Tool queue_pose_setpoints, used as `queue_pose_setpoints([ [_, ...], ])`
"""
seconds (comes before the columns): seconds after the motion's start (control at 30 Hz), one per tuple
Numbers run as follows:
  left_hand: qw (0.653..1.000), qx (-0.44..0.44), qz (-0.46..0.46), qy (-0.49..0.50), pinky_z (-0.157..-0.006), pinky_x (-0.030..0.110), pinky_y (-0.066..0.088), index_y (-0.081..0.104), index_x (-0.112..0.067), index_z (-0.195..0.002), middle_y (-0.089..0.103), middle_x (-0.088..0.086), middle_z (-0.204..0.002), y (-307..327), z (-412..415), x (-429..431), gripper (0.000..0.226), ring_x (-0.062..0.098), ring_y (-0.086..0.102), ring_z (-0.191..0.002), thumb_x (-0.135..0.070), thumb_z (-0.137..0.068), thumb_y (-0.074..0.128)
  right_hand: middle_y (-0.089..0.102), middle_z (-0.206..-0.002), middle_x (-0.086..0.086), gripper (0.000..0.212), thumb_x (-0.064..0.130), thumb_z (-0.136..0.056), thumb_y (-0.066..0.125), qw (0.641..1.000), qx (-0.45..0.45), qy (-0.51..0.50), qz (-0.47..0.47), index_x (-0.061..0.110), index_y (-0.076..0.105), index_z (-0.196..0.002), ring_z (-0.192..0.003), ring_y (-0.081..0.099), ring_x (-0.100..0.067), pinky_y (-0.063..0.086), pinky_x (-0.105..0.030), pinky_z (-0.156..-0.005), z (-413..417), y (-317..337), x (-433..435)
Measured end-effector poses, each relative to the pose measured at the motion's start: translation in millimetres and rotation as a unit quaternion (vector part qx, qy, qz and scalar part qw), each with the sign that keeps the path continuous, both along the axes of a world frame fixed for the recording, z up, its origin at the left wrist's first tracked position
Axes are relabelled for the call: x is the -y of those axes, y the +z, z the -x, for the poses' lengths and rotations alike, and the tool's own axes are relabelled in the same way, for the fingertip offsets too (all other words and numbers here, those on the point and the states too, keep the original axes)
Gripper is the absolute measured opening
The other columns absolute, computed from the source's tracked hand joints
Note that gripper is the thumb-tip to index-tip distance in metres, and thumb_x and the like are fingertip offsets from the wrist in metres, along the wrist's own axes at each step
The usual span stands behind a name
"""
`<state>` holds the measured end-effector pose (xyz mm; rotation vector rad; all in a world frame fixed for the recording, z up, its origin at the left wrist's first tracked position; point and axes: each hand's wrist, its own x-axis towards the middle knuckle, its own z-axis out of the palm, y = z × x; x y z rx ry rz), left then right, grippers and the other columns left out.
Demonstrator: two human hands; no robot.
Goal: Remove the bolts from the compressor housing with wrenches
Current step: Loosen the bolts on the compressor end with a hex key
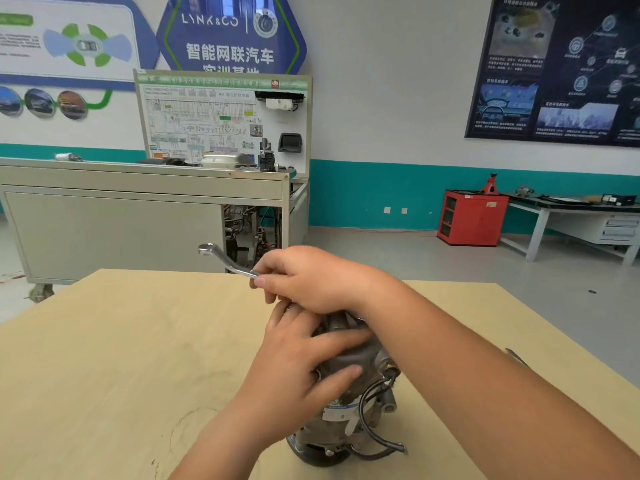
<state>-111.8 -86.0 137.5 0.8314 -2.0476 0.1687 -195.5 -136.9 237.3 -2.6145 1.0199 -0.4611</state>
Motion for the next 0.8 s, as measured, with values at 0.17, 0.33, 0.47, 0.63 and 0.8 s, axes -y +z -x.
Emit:
queue_pose_setpoints([
  [0.17, 0.982, -0.161, 0.006, -0.095, -0.101, 0.020, 0.039, 0.060, -0.037, -0.119, 0.054, -0.007, -0.130, -42.4, -21.2, -8.5, 0.041, 0.012, 0.050, -0.125, -0.020, -0.081, 0.058, 0.046, -0.089, 0.007, 0.020, 0.040, -0.093, 0.048, 0.973, 0.004, 0.036, 0.230, 0.023, 0.048, -0.082, -0.081, 0.039, -0.009, 0.028, -0.030, -0.069, 3.6, -26.2, -36.2],
  [0.33, 0.941, -0.325, -0.036, -0.088, -0.099, 0.033, 0.046, 0.064, -0.046, -0.110, 0.062, -0.012, -0.118, -52.8, -32.3, -11.0, 0.030, 0.019, 0.056, -0.120, -0.034, -0.083, 0.060, 0.057, -0.080, -0.002, 0.024, 0.030, -0.079, 0.062, 0.910, 0.194, 0.125, 0.345, 0.014, 0.053, -0.063, -0.073, 0.045, -0.015, 0.030, -0.026, -0.068, 32.9, -59.6, -64.1],
  [0.47, 0.949, -0.300, -0.047, -0.079, -0.106, 0.031, 0.038, 0.065, -0.039, -0.109, 0.062, -0.012, -0.120, -26.2, -27.5, -8.5, 0.031, 0.020, 0.048, -0.129, -0.024, -0.086, 0.051, 0.062, -0.093, 0.008, 0.036, 0.049, -0.093, 0.045, 0.857, 0.435, 0.097, 0.260, 0.024, 0.041, -0.068, -0.094, 0.061, -0.012, 0.039, -0.028, -0.099, 65.7, -105.0, -78.0],
  [0.63, 0.978, -0.192, -0.074, -0.043, -0.108, 0.021, 0.031, 0.063, -0.036, -0.109, 0.057, -0.023, -0.126, -12.7, -4.9, -1.5, 0.029, 0.004, 0.038, -0.134, -0.036, -0.083, 0.051, 0.071, -0.072, -0.011, 0.028, 0.040, -0.095, 0.045, 0.588, 0.806, -0.048, -0.051, 0.017, 0.055, -0.083, -0.083, 0.071, -0.025, 0.056, -0.027, -0.075, 96.5, -103.6, -59.4],
  [0.8, 0.967, -0.244, -0.045, -0.052, -0.110, 0.024, 0.031, 0.062, -0.031, -0.110, 0.057, -0.019, -0.127, -29.8, 1.4, 4.3, 0.029, 0.008, 0.037, -0.136, -0.033, -0.082, 0.054, 0.059, -0.065, -0.004, 0.008, 0.010, -0.096, 0.047, 0.668, 0.670, -0.231, -0.229, 0.013, 0.048, -0.104, -0.060, 0.064, -0.011, 0.054, -0.029, -0.070, 109.7, -60.7, 10.2],
])
